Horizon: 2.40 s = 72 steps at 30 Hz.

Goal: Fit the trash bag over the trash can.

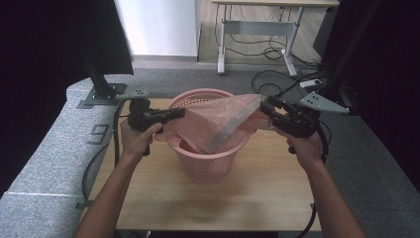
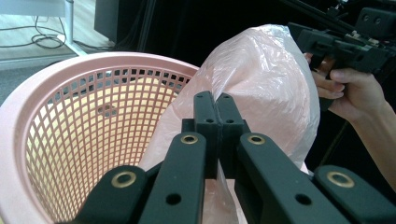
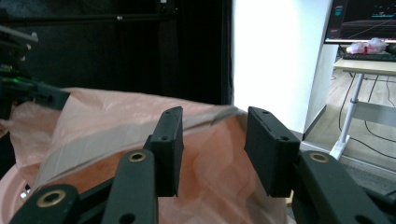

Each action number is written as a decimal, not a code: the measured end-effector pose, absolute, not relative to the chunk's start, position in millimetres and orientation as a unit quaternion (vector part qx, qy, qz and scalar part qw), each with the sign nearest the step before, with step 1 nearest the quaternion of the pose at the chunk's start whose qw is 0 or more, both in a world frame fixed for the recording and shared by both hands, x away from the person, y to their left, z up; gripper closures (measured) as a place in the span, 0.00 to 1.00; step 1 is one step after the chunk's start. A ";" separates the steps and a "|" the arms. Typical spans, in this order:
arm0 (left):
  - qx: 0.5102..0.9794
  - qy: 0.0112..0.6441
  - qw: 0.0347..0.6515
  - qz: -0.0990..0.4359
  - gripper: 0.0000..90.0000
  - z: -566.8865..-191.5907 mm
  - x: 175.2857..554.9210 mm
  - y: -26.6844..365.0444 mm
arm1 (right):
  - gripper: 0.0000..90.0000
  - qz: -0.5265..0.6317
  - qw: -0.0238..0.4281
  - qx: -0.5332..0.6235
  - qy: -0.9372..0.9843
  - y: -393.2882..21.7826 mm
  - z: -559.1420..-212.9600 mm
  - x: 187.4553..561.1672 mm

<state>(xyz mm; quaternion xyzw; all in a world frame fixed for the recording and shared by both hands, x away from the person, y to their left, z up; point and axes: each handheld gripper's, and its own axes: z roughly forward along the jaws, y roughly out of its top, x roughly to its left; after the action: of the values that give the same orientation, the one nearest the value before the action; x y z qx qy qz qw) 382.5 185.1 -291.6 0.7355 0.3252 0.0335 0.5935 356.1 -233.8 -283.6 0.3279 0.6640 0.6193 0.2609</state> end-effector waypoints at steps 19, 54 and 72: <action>0.736 0.322 0.595 0.029 1.00 -292.2 382.7 184.5 | 0.62 0.599 0.251 0.342 0.679 -228.7 -298.6 362.2; 0.750 0.285 0.597 0.011 1.00 -293.7 378.8 182.0 | 0.60 0.593 0.232 0.358 0.683 -208.2 -295.5 379.0; 0.752 0.282 0.595 0.011 1.00 -292.5 376.7 182.0 | 0.58 0.604 0.227 0.345 0.682 -202.4 -291.1 374.4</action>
<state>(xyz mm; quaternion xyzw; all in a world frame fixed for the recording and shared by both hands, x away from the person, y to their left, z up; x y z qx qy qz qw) 376.7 182.0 -292.5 0.7523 0.2818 0.0108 0.5954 374.4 -202.4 -291.1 0.3447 0.6817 0.6042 0.2269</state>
